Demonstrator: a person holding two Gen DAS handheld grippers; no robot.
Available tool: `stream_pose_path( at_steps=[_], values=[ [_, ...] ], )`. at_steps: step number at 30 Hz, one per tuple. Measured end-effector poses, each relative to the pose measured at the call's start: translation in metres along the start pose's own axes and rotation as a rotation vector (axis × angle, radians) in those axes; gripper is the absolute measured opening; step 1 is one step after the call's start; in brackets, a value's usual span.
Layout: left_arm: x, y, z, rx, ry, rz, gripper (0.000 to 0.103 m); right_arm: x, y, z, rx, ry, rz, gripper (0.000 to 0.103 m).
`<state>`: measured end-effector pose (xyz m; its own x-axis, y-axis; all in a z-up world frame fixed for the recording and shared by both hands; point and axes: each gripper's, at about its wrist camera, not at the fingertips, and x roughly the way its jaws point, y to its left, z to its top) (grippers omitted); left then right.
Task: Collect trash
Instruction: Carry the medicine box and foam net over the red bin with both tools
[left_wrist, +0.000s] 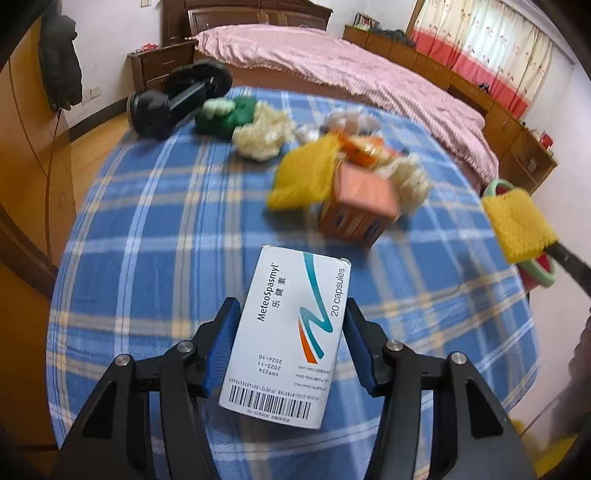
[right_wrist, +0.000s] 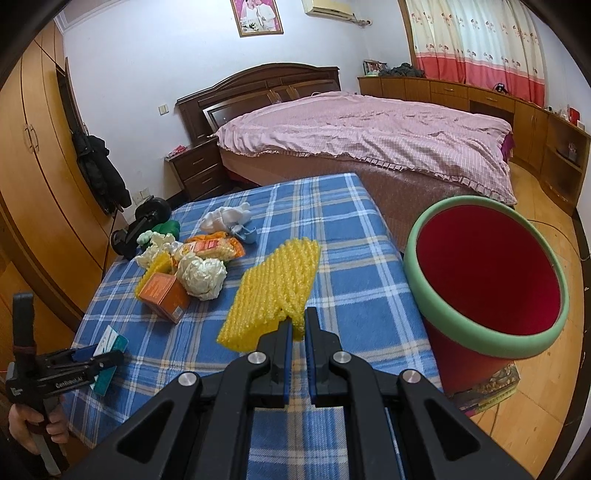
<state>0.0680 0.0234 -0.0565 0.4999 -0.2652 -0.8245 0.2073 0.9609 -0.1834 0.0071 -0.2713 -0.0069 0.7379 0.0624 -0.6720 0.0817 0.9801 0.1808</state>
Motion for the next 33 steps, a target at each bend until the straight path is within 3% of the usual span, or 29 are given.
stream_pose_path(
  at_steps=[7,20,33],
  values=[
    [-0.010,-0.027,0.036,0.004,-0.058,-0.050,0.056,-0.007,-0.023,0.019,0.023,-0.035,-0.017,0.008],
    [-0.006,-0.132,0.093,0.177,-0.117,-0.178,0.056,-0.038,-0.094,0.044,0.110,-0.139,-0.157,0.008],
    [0.031,-0.250,0.115,0.325,-0.084,-0.325,0.056,-0.047,-0.170,0.030,0.236,-0.127,-0.294,0.008]
  ],
)
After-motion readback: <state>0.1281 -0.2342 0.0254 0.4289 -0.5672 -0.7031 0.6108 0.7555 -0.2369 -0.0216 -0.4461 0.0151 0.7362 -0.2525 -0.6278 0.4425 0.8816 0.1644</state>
